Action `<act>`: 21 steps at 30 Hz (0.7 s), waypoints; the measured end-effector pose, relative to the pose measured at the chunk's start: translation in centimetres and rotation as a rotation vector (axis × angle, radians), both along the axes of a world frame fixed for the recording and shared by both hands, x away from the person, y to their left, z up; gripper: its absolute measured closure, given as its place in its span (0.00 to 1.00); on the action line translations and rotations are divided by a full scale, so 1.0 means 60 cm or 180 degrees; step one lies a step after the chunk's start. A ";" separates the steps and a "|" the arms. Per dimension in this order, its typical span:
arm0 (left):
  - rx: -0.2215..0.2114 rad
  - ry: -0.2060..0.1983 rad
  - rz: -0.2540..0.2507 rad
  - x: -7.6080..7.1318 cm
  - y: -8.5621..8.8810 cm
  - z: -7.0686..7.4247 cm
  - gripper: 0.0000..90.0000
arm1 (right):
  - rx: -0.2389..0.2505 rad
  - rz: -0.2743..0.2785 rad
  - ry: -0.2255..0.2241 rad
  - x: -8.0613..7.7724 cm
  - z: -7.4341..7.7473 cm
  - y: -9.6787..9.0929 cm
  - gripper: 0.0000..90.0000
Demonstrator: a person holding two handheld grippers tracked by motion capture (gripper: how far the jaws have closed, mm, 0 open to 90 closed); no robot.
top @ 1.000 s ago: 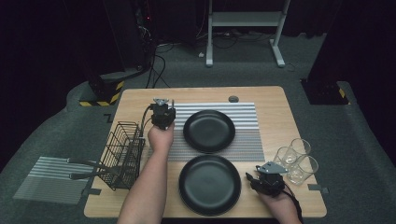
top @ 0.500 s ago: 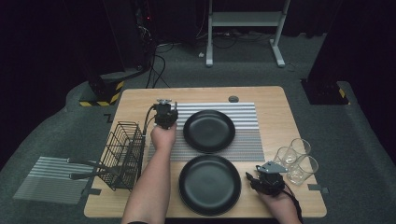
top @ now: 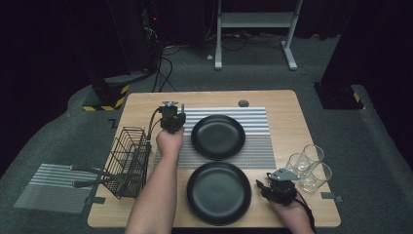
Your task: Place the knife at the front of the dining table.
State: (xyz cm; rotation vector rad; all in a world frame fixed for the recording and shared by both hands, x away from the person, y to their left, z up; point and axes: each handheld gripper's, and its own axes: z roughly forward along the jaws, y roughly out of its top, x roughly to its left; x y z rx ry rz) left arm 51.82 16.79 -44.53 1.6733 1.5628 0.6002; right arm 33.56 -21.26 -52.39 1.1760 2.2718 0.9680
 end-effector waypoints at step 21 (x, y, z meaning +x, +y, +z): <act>-0.0008 0.0117 -0.0012 0.016 0.008 -0.042 0.92 | 0.0041 -0.0033 -0.0005 0.001 0.000 0.001 0.52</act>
